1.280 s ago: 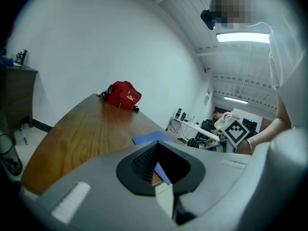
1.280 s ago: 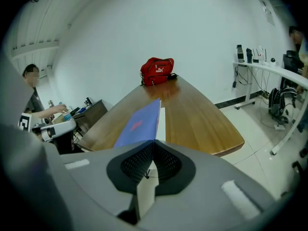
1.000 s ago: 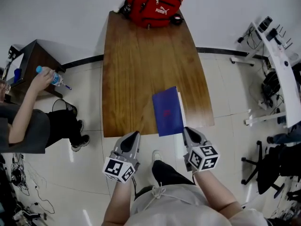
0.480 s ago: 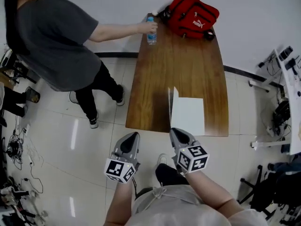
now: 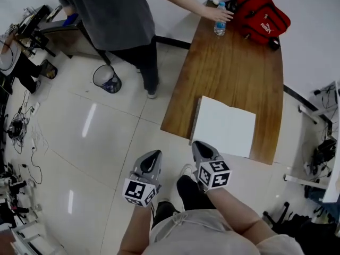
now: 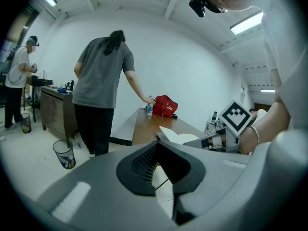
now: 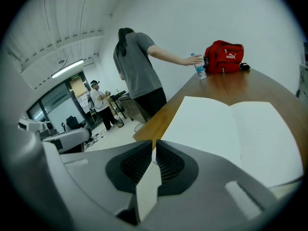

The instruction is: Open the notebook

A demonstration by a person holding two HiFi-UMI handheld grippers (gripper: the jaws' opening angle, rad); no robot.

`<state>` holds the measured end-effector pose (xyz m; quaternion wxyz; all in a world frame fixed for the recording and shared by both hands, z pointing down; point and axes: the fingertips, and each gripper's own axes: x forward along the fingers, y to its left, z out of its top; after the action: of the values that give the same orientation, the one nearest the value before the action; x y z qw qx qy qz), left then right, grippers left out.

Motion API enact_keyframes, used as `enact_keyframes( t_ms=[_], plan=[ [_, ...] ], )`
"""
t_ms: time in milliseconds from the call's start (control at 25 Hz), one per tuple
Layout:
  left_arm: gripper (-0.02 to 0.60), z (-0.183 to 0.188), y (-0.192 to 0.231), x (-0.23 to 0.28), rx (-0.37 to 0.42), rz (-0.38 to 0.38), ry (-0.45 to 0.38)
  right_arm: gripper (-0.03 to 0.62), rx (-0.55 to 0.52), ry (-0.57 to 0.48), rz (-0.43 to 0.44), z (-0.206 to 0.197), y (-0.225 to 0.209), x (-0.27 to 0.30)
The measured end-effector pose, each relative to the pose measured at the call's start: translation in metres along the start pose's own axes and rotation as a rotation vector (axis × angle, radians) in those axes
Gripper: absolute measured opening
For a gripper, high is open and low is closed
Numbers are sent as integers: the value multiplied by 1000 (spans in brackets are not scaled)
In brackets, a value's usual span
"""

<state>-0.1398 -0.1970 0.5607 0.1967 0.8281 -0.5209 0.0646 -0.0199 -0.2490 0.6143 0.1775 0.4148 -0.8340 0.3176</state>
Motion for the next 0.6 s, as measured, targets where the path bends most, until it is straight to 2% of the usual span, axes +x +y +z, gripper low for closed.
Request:
enact_keyframes(
  t_ms=[200,360,480,600],
  plan=[
    [-3,-14,9,-5,-20,7,10,21,-21,34,-10,-20,-4,15],
    [-3,-13,6,-4,-24,-13,1,20,-22,-27,-21,-7,-7,-4],
    [-3,8,-9,2,0,-60,-27,13,-25,-99,-58,15,-18,-35],
    [-3,44,-30,8,56,-109,-69,5,-38,-175,-105,38,-32,-78]
  ],
)
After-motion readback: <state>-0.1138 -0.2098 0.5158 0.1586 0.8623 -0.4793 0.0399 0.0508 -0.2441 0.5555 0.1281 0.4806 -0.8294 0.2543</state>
